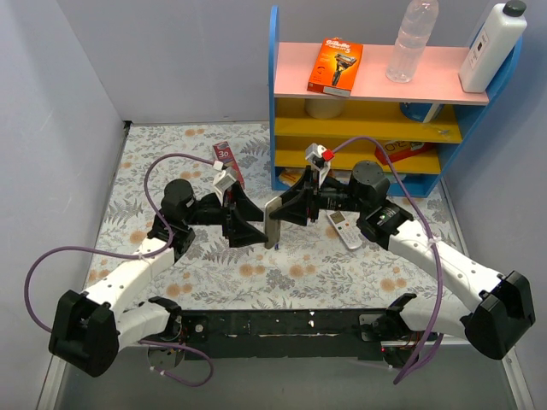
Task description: Load the batteries into the remote control
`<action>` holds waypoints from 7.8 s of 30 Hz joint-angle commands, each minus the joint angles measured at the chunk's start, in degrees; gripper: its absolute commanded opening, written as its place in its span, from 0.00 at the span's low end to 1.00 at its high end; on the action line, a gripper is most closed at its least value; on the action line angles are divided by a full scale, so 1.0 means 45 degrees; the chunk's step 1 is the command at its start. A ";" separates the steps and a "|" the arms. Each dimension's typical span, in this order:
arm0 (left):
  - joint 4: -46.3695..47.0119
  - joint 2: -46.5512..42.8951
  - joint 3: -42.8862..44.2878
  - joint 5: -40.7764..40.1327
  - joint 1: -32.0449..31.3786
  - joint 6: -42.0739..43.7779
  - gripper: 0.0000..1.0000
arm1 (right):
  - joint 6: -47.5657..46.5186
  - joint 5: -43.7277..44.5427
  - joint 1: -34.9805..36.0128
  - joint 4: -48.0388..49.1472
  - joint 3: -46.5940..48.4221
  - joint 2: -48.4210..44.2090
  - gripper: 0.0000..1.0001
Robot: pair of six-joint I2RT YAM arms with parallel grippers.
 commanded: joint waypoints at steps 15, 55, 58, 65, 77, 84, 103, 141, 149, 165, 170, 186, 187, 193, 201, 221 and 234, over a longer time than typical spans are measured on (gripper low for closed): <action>0.1231 0.1114 0.0470 0.0808 -0.0930 -0.0104 0.67 | -0.0843 -0.1467 0.0196 0.0664 0.1172 0.0573 0.01; 0.1757 -0.1503 -0.2127 -0.9720 -0.3449 0.0444 0.00 | 0.0427 0.4940 0.1349 -0.0606 0.0566 -0.0442 0.01; 0.1701 -0.1387 -0.2147 -0.9662 -0.3449 0.0131 0.00 | -0.0040 0.4978 0.1349 -0.1149 0.0722 -0.0481 0.23; 0.0433 -0.1561 -0.2381 -0.9779 -0.3469 -0.0943 0.00 | -0.4412 0.4920 0.1349 -0.2830 0.1191 -0.1320 0.87; -0.1971 -0.1816 -0.1445 -0.8745 -0.3449 -0.0223 0.00 | -1.0114 0.3222 0.1388 -0.5118 0.1486 -0.2297 0.90; -0.2695 -0.1699 -0.0800 -0.8412 -0.3449 0.0072 0.00 | -1.1193 0.2480 0.1524 -0.5216 0.1407 -0.2083 0.82; -0.2851 -0.1269 -0.0214 -0.8099 -0.3449 -0.0280 0.00 | -1.2092 0.3864 0.2384 -0.5195 0.1035 -0.1517 0.50; -0.3242 -0.1366 0.0196 -0.7689 -0.3449 0.0169 0.00 | -1.2757 0.5857 0.2677 -0.6013 0.0917 -0.0775 0.50; -0.3145 -0.1230 0.0119 -0.7962 -0.3469 0.0345 0.00 | -1.2174 0.5702 0.2716 -0.6798 0.0433 -0.0013 0.39; -0.2421 0.0057 -0.0858 -0.9095 -0.3469 0.0325 0.00 | -0.8832 0.4959 0.2696 -0.2874 -0.3104 0.0416 0.13; -0.2577 0.0605 -0.0897 -0.9602 -0.3469 0.0306 0.00 | -0.8441 0.4842 0.2677 -0.2189 -0.3651 0.0651 0.08; -0.3749 0.1329 -0.0663 -1.0561 -0.3488 0.0462 0.00 | -0.7718 0.5699 0.2501 -0.0822 -0.4141 0.0732 0.13; -0.3808 0.1309 -0.0682 -1.0560 -0.3488 0.0462 0.00 | -0.7795 0.5914 0.2501 -0.0763 -0.4141 0.0555 0.20; -0.4218 0.0939 -0.0682 -1.0287 -0.3488 0.0540 0.00 | -0.8888 0.7244 0.2501 -0.0372 -0.3946 -0.0812 0.64; -0.4569 0.0626 -0.0409 -0.9936 -0.3488 0.0716 0.00 | -0.9944 0.7030 0.2423 -0.0138 -0.3223 -0.0346 0.73; -0.5547 0.0450 0.0177 -1.0013 -0.3645 0.1009 0.00 | -1.0198 0.6229 0.2345 0.0156 -0.2286 0.0338 0.71; -0.5546 0.0274 0.0275 -1.0189 -0.3684 0.0755 0.00 | -0.9886 0.5487 0.2345 -0.0156 -0.2266 0.0827 0.62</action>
